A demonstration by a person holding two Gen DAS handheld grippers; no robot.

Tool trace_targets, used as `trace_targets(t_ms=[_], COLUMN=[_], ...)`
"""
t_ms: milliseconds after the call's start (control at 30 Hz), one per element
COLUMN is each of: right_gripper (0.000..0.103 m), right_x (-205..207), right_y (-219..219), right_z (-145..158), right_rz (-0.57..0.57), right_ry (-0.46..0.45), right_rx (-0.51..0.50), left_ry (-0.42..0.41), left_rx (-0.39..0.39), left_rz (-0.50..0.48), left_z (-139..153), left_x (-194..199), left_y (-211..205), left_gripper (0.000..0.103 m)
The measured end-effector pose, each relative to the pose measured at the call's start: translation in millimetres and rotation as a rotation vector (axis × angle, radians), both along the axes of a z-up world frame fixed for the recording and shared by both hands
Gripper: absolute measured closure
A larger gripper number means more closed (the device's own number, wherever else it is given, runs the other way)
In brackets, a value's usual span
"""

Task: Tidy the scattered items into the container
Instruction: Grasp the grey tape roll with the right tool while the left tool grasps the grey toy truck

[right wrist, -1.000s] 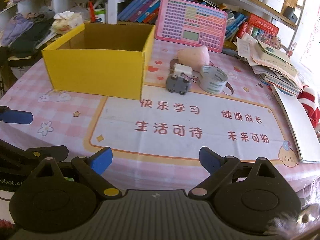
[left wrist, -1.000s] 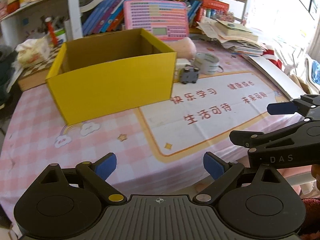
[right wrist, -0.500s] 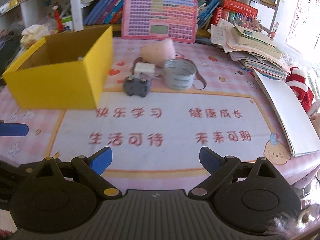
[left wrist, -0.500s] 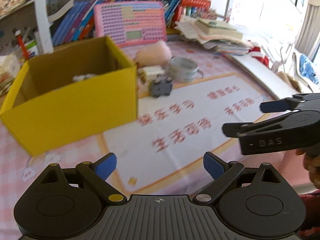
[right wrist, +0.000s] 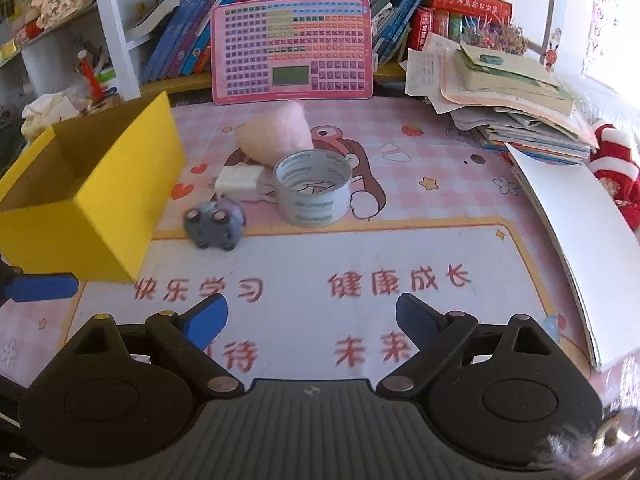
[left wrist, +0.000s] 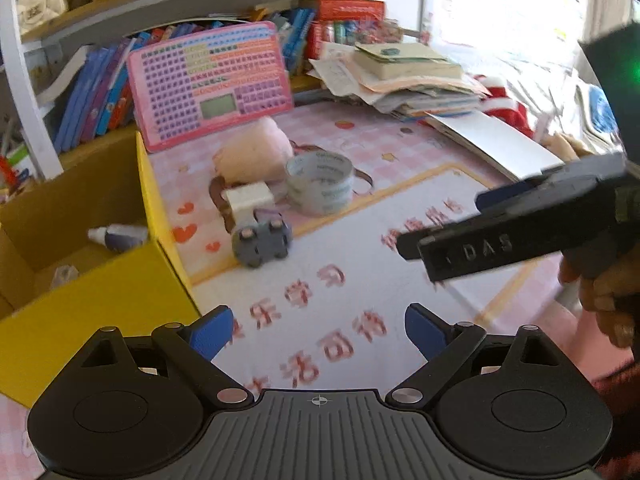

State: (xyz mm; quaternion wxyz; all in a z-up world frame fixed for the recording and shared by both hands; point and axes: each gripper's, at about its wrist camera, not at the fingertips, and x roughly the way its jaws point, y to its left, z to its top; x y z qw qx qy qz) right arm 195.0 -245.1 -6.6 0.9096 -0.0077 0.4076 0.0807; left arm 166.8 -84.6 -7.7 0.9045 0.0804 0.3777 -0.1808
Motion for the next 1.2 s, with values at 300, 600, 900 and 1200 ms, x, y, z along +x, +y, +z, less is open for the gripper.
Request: trace_targets(t_ms=[300, 600, 900, 1200], right_gripper=[0.011, 0.011, 0.011, 0.011], right_x=[48.1, 104.0, 151.2, 188.6], right_y=[-25.2, -22.4, -1.1, 17.5], right_z=[-9.2, -18.2, -32.3, -55.0], right_rz=[0.046, 0.153, 0.24, 0.285], right_ry=[0.001, -0.004, 0.021, 0.063], right_rx=[0.039, 0.025, -0.016, -0.057], left_ry=[-0.024, -0.014, -0.003, 0.035], left_rx=[0.022, 0.08, 0.157, 0.178], left_rz=[0.131, 0.238, 0.315, 0.374], left_z=[-0.7, -20.7, -43.3, -59.8], left_x=[43.0, 79.8, 121.1, 141.0], left_y=[-35.4, -49.5, -49.5, -43.8], left_gripper=[0.015, 0.021, 0.021, 0.021])
